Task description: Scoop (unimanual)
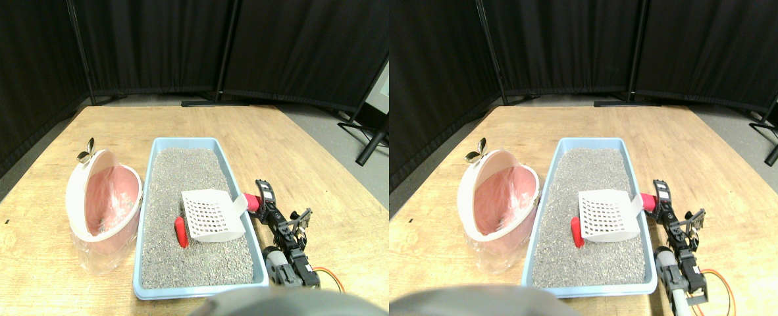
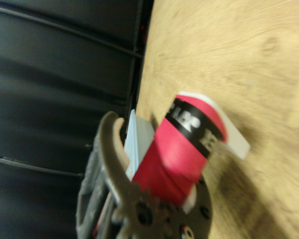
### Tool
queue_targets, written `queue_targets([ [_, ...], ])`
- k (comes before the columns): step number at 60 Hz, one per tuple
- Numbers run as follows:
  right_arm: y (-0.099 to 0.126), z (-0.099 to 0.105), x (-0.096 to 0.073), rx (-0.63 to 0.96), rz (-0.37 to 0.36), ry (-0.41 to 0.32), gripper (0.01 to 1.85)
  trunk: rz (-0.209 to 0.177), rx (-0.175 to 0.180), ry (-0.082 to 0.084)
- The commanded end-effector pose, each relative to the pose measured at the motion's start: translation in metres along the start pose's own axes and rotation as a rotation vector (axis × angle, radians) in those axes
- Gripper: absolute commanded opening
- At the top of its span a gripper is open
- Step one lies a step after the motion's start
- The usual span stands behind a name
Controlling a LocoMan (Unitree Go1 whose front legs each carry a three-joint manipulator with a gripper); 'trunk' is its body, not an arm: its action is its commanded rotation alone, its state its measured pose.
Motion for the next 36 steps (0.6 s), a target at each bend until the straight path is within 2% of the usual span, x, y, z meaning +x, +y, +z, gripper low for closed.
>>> queue_targets([
  [1,-0.004,0.003,0.005,0.012,0.057,-0.079,0.05,0.026,-0.028,0.016],
  [9,-0.008,0.006,0.003,-0.008,0.045,-0.097,0.05,0.027,-0.028,0.018],
  [23,-0.016,0.009,0.0,-0.042,0.08,-0.128,0.05,0.031,-0.031,0.021],
  [29,-0.014,0.014,-0.003,-0.069,0.078,-0.134,0.05,0.04,-0.036,0.02],
  [31,-0.014,0.016,-0.004,-0.08,0.103,-0.158,0.05,0.04,-0.036,0.02],
  [36,-0.01,0.024,-0.008,-0.094,0.109,-0.181,0.05,0.049,-0.04,0.021],
])
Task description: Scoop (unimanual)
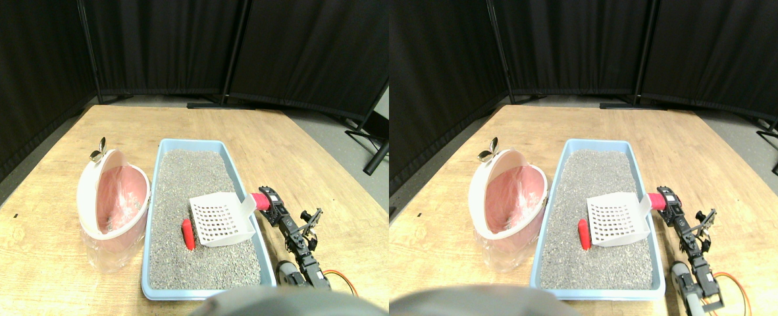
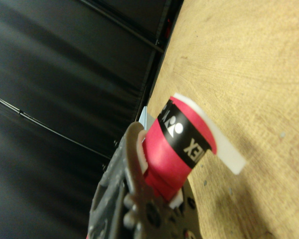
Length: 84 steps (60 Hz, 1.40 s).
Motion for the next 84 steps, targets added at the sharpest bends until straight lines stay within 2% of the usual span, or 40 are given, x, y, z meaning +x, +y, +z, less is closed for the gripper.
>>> queue_targets([
  [1,0.004,0.019,-0.004,-0.05,0.012,-0.093,0.05,0.021,-0.025,0.025],
  [13,0.018,0.053,-0.006,-0.146,0.064,-0.184,0.05,0.048,-0.041,0.023],
  [19,0.025,0.066,-0.005,-0.185,0.065,-0.196,0.05,0.065,-0.051,0.024],
  [23,0.03,0.076,-0.003,-0.223,0.109,-0.209,0.05,0.077,-0.06,0.026],
  [32,0.039,0.089,0.002,-0.293,0.141,-0.199,0.05,0.104,-0.076,0.028],
  [41,0.044,0.093,0.006,-0.341,0.184,-0.204,0.05,0.14,-0.097,0.029],
  [60,0.043,0.095,0.014,-0.433,0.168,-0.144,0.05,0.185,-0.117,0.024],
  [73,0.037,0.094,0.017,-0.499,0.126,-0.157,0.05,0.188,-0.116,0.024],
  [84,0.043,0.097,0.015,-0.586,0.131,-0.147,0.05,0.192,-0.115,0.032],
])
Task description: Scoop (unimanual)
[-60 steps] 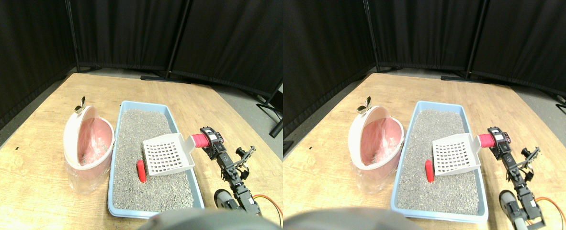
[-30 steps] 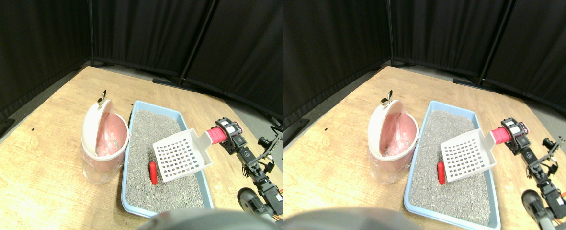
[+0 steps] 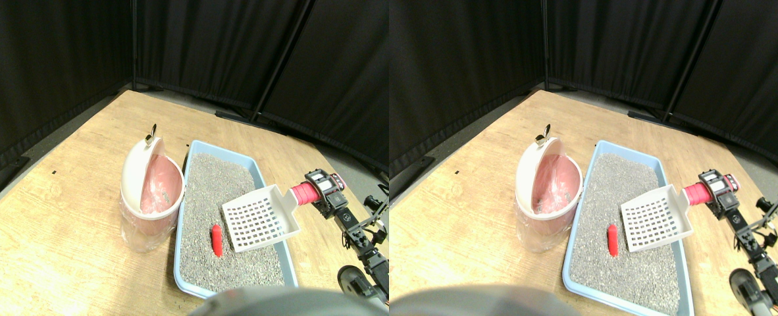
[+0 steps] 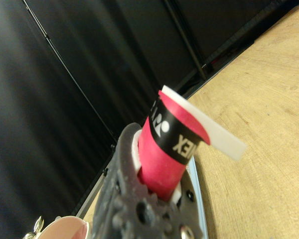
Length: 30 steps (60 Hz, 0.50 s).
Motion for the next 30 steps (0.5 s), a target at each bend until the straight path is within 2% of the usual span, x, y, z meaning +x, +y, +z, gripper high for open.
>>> queue_targets([
  [1,0.0,0.015,0.0,-0.021,-0.015,-0.035,0.05,0.02,0.003,0.021],
  [16,0.004,0.025,0.004,-0.142,0.063,-0.059,0.05,0.017,-0.001,0.03],
  [30,0.003,0.039,0.008,-0.267,0.129,-0.072,0.05,0.018,-0.006,0.032],
])
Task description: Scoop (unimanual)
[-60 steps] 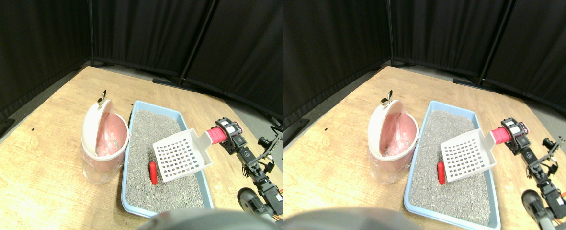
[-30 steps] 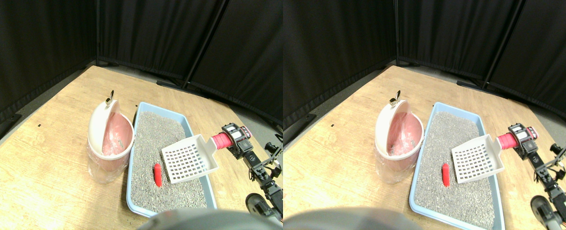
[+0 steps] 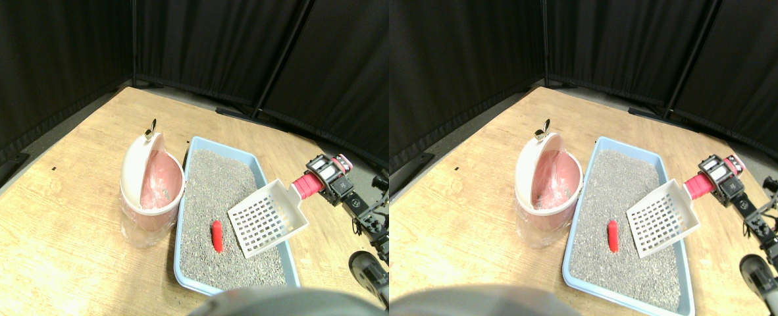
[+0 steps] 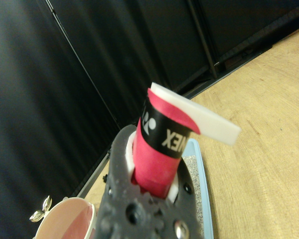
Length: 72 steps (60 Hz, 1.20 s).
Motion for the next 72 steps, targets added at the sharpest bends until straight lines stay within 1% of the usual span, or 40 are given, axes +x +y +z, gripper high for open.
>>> queue_targets([
  [1,-0.002,0.014,0.004,-0.058,0.014,-0.068,0.05,0.017,-0.007,0.022],
  [9,-0.002,0.015,0.008,-0.081,0.009,-0.046,0.05,0.019,-0.008,0.025],
  [15,0.0,0.014,0.009,-0.084,0.014,-0.054,0.05,0.022,-0.01,0.025],
  [17,0.002,0.012,0.01,-0.078,0.037,-0.073,0.05,0.023,-0.01,0.025],
  [22,0.008,0.011,0.01,-0.077,0.029,-0.059,0.05,0.023,-0.011,0.029],
  [24,0.009,0.01,0.01,-0.07,0.029,-0.055,0.05,0.023,-0.01,0.027],
  [27,0.012,0.01,0.011,-0.067,0.027,-0.041,0.05,0.024,-0.011,0.028],
  [33,0.014,0.008,0.013,-0.051,0.021,-0.05,0.05,0.024,-0.011,0.032],
  [37,0.016,0.006,0.015,-0.049,0.019,-0.052,0.05,0.025,-0.013,0.03],
  [39,0.017,0.005,0.016,-0.057,0.02,-0.065,0.05,0.025,-0.013,0.03],
  [41,0.019,0.006,0.015,-0.033,0.011,-0.047,0.05,0.025,-0.014,0.03],
  [43,0.02,0.004,0.015,-0.037,0.017,-0.054,0.05,0.025,-0.014,0.03],
  [44,0.021,0.004,0.015,-0.035,0.016,-0.04,0.05,0.025,-0.014,0.03],
  [48,0.024,0.002,0.015,-0.039,0.031,-0.046,0.05,0.025,-0.014,0.03],
  [49,0.029,-0.001,0.015,-0.025,0.051,-0.053,0.05,0.026,-0.014,0.032],
  [50,0.033,-0.001,0.014,-0.019,0.051,-0.036,0.05,0.026,-0.014,0.032],
  [51,0.033,-0.001,0.014,-0.019,0.051,-0.036,0.05,0.026,-0.014,0.032],
  [53,0.042,-0.002,0.013,0.032,0.083,-0.026,0.05,0.026,-0.014,0.032],
  [55,0.042,-0.002,0.013,0.023,0.076,-0.024,0.05,0.026,-0.014,0.032],
  [57,0.055,-0.006,0.011,0.038,0.089,-0.02,0.05,0.026,-0.014,0.032],
  [58,0.062,-0.007,0.011,0.045,0.102,-0.022,0.05,0.025,-0.015,0.036],
  [59,0.069,-0.009,0.01,0.062,0.11,-0.019,0.05,0.025,-0.015,0.036],
  [60,0.073,-0.01,0.009,0.072,0.115,-0.014,0.05,0.025,-0.015,0.036],
  [61,0.079,-0.011,0.007,0.096,0.124,0.003,0.05,0.025,-0.015,0.036],
  [62,0.079,-0.011,0.007,0.096,0.124,0.003,0.05,0.025,-0.015,0.036],
  [63,0.088,-0.013,0.005,0.115,0.135,0.033,0.05,0.028,-0.018,0.041],
  [64,0.094,-0.015,0.003,0.122,0.144,0.048,0.05,0.028,-0.018,0.041],
  [65,0.097,-0.016,0.003,0.123,0.149,0.054,0.05,0.031,-0.018,0.044],
  [66,0.097,-0.016,0.003,0.123,0.149,0.054,0.05,0.031,-0.018,0.044],
  [68,0.108,-0.02,-0.001,0.137,0.16,0.058,0.05,0.033,-0.019,0.045],
  [72,0.119,-0.024,-0.004,0.185,0.169,0.089,0.05,0.034,-0.02,0.047],
])
